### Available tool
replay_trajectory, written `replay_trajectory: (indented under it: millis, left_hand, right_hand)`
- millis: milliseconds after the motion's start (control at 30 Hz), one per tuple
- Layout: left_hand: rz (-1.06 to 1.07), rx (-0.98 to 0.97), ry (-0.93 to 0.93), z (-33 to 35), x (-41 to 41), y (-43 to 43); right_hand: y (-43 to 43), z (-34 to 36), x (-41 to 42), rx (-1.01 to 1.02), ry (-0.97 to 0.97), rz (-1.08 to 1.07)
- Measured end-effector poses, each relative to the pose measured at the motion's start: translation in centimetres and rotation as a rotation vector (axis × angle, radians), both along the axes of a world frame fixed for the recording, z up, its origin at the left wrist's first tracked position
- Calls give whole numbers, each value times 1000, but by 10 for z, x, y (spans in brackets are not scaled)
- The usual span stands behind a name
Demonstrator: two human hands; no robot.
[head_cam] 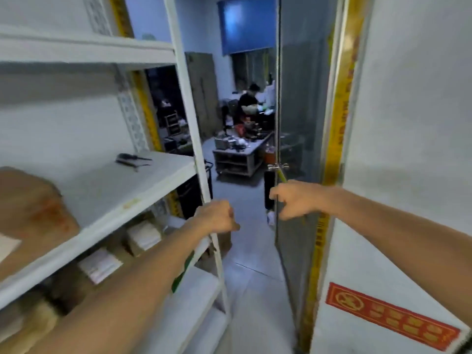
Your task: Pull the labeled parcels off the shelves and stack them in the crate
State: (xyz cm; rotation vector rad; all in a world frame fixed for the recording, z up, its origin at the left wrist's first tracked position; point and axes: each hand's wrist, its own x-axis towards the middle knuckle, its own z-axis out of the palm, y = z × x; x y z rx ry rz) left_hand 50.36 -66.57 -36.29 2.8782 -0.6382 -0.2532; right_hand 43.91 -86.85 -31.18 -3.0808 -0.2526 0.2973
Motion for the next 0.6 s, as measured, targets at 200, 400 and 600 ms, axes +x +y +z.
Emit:
replay_trajectory:
  millis: [200,400,600]
  left_hand:
    - [429,-1,-8,5,-37,159]
    - [778,-18,18,-3,-141,253]
    - [1132,10,78,-32,-279,328]
  right_hand:
    - [145,10,41,27,38,366]
    - [265,-6,19,60,95,665]
    - [387,-27,-61,58,105,1021]
